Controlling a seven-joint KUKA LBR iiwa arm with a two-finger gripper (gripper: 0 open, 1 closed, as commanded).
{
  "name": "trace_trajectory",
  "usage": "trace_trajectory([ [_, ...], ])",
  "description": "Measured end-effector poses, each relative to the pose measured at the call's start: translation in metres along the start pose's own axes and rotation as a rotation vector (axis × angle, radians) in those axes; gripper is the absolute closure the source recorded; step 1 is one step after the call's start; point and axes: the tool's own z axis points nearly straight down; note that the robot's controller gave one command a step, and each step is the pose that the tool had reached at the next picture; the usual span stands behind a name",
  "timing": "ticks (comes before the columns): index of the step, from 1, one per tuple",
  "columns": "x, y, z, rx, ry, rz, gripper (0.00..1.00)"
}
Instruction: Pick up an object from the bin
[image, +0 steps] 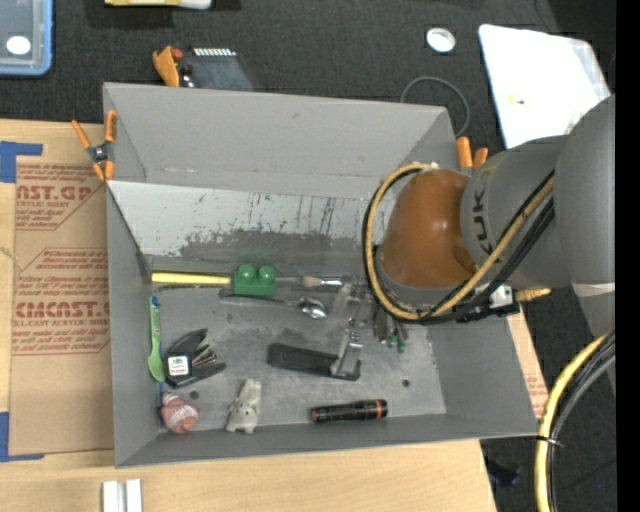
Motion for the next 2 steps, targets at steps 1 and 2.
trace_trajectory([
  [1,-0.014,0.006,0.027,-0.001,-0.002,0.047,0.00],
  [2,0.003,0.012,0.022,-0.003,-0.013,0.066,0.00],
])
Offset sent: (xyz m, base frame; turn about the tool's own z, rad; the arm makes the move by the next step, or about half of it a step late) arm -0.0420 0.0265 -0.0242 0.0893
